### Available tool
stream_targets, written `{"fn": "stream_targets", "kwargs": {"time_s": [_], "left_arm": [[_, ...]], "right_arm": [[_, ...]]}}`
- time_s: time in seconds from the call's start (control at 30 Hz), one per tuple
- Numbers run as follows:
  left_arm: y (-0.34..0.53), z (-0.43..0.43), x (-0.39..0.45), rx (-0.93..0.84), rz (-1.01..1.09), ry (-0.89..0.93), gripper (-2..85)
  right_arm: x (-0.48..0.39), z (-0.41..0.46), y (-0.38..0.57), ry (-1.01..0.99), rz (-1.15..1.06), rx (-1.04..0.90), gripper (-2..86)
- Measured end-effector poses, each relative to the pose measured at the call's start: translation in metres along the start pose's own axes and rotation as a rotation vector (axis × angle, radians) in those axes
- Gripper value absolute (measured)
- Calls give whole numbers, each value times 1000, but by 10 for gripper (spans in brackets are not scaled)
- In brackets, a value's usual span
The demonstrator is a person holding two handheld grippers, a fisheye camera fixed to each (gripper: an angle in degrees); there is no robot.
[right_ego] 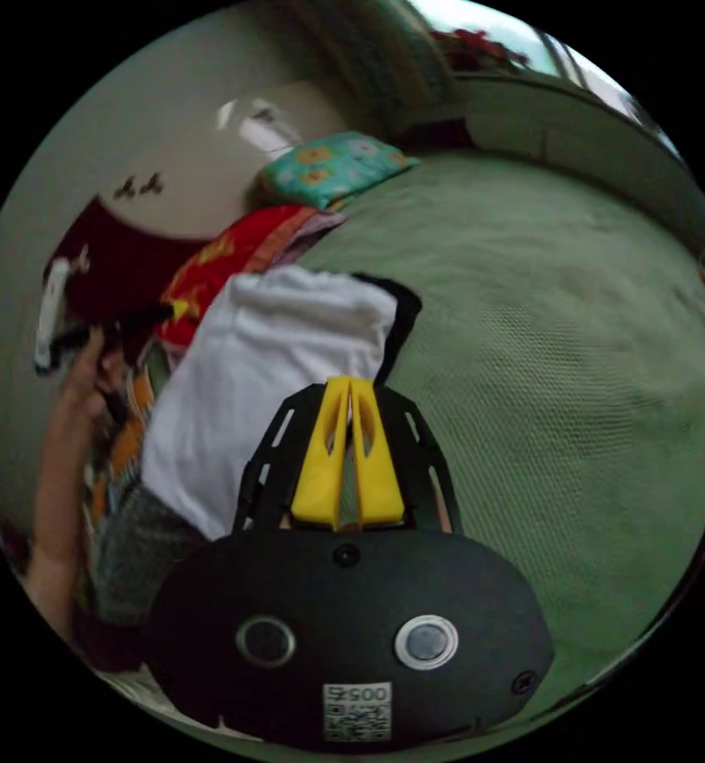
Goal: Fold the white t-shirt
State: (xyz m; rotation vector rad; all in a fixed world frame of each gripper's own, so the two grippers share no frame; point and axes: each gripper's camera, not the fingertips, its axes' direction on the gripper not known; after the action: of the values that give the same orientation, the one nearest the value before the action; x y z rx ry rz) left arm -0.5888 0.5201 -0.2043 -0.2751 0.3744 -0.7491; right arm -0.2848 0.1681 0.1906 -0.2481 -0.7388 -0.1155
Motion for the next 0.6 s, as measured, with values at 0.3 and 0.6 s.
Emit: {"fn": "stream_targets", "kwargs": {"time_s": [0.3,0.6], "left_arm": [[133,-14,73,-60,74,-46,-6],[164,-36,93,-91,-29,-82,-5]], "right_arm": [[-116,-39,122,62,-223,-169,-11],[-136,-62,185,251,-375,-233,-13]]}}
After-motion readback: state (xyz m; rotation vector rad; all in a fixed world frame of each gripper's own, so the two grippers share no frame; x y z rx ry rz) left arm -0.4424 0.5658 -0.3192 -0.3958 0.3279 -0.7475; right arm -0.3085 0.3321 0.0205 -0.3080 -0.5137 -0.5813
